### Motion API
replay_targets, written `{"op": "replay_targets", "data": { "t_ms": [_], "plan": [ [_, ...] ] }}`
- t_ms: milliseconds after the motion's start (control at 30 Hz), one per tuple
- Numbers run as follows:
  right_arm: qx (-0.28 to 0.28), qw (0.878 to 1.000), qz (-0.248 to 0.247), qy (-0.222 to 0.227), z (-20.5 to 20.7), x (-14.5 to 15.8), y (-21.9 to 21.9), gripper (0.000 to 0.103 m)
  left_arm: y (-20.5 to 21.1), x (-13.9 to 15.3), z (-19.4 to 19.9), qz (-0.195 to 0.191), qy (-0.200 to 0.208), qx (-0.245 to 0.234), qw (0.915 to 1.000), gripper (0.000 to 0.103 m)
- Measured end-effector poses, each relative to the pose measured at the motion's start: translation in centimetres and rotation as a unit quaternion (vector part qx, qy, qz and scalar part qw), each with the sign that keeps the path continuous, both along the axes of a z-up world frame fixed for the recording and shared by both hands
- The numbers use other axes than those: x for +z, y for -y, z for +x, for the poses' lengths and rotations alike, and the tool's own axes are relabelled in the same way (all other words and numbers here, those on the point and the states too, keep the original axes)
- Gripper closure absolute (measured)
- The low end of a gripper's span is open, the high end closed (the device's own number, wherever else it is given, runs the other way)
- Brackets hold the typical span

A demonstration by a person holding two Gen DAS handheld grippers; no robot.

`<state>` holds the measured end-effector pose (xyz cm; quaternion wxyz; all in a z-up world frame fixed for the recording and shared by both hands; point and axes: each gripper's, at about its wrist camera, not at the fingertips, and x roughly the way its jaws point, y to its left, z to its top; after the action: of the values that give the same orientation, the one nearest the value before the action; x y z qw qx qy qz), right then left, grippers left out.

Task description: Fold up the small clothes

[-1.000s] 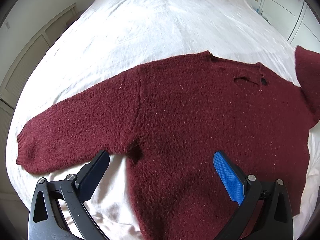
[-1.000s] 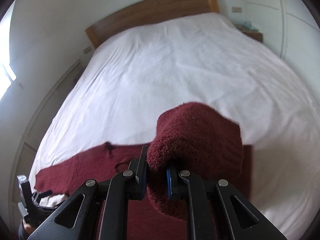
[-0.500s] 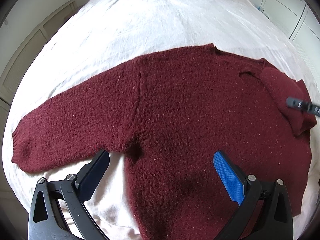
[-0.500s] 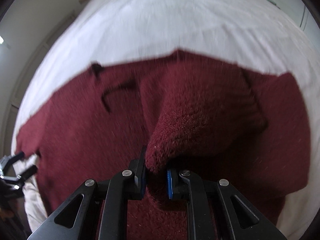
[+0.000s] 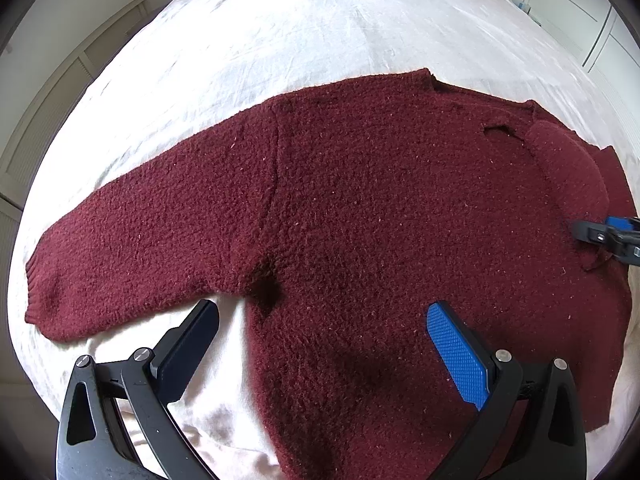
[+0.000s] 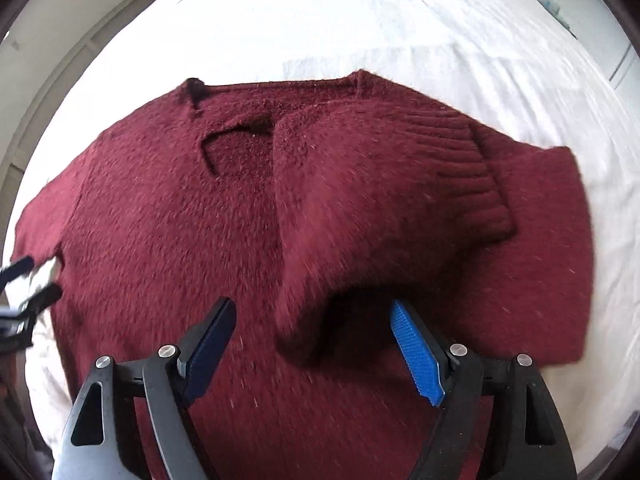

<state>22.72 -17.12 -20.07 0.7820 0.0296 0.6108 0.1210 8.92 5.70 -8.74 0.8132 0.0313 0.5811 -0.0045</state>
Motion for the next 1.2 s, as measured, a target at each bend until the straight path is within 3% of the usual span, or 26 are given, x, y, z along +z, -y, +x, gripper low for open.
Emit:
{"op": "replay_targets", "data": {
  "t_ms": [133,367,567,900,1200],
  "plan": [
    [-0.005,1.0,0.003,0.002,-2.5,0.6,3.3,0.022,0.3,0.1,-0.1,-0.003,0.001,-0.006,1.0,0.001],
    [-0.118,0.992,-0.046,0.012,-5.2,-0.7,12.1,0.022,2.8,0.0,0.0,-0.005,-0.006,-0.041,0.9991,0.001],
    [-0.181,0.982,-0.045,0.007,-5.1,-2.6,17.7,0.022,7.7,0.9,1.3,0.003,0.005,-0.095,0.9955,0.001],
    [-0.17,0.985,-0.032,-0.003,-3.5,-4.4,18.9,0.022,18.9,2.1,5.0,0.009,0.022,-0.198,0.9799,0.001],
    [-0.159,0.987,-0.033,-0.004,-2.1,-5.4,17.3,0.022,28.2,-0.7,6.5,0.072,0.015,-0.287,0.9551,0.001]
  ]
}}
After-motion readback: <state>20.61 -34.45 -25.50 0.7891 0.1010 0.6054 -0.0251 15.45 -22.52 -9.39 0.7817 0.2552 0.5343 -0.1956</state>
